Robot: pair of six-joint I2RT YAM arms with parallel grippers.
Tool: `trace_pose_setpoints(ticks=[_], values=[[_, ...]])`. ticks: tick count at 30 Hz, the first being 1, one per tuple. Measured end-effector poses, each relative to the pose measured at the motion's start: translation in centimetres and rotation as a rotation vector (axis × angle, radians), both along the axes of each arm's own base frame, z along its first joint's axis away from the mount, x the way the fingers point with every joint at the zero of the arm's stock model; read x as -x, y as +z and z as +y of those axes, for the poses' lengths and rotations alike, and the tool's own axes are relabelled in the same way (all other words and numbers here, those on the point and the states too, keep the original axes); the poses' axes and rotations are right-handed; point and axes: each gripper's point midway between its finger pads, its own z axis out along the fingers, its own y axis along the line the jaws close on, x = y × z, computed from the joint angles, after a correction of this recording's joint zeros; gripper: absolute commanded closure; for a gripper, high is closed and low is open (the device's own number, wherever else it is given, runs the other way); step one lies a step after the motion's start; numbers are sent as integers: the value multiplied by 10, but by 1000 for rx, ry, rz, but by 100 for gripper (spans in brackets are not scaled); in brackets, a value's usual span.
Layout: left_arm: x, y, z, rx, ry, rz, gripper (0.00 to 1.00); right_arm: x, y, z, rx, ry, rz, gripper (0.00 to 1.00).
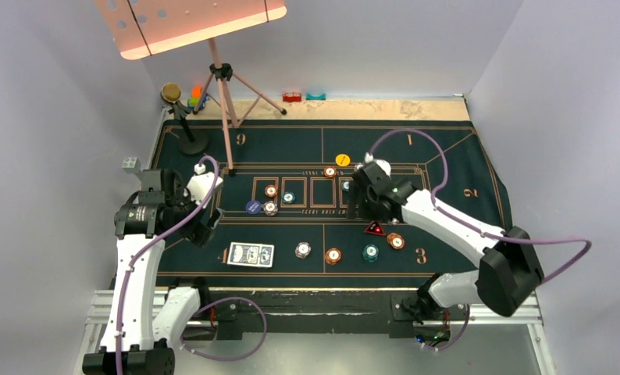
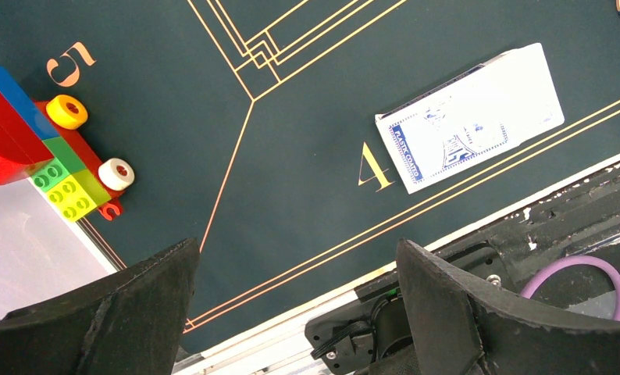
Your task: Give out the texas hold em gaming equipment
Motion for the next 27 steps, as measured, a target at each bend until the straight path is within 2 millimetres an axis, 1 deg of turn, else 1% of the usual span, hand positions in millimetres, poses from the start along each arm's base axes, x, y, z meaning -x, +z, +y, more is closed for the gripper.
trace_pose_setpoints(ticks=[3, 5, 7, 10, 13, 18, 20, 23, 25, 27], values=[[0, 0, 0, 0, 0, -2, 0, 40, -35, -31, 50, -38, 92, 18], [1, 0, 0, 0, 0, -2, 0, 58, -48, -43, 68, -54, 133, 14], [1, 0, 0, 0, 0, -1, 0, 74, -54, -52, 66, -64, 153, 12], [2, 0, 0, 0, 0, 0, 0, 83, -56, -53, 45, -68, 159, 10], [2, 0, 0, 0, 0, 4, 0, 85, -60, -51, 36, -67, 168, 8], [4, 0, 0, 0, 1, 10, 0, 92, -75, -42, 46, -39, 209, 8], [5, 0, 0, 0, 0, 12, 0, 94, -81, -38, 59, -29, 223, 11], [4, 0, 0, -2, 1, 12, 0, 99, -92, -34, 84, -16, 252, 18], [4, 0, 0, -3, 2, 12, 0, 101, -96, -33, 102, -12, 261, 23], [4, -1, 1, -3, 2, 14, 0, 101, -96, -33, 107, -16, 254, 29]])
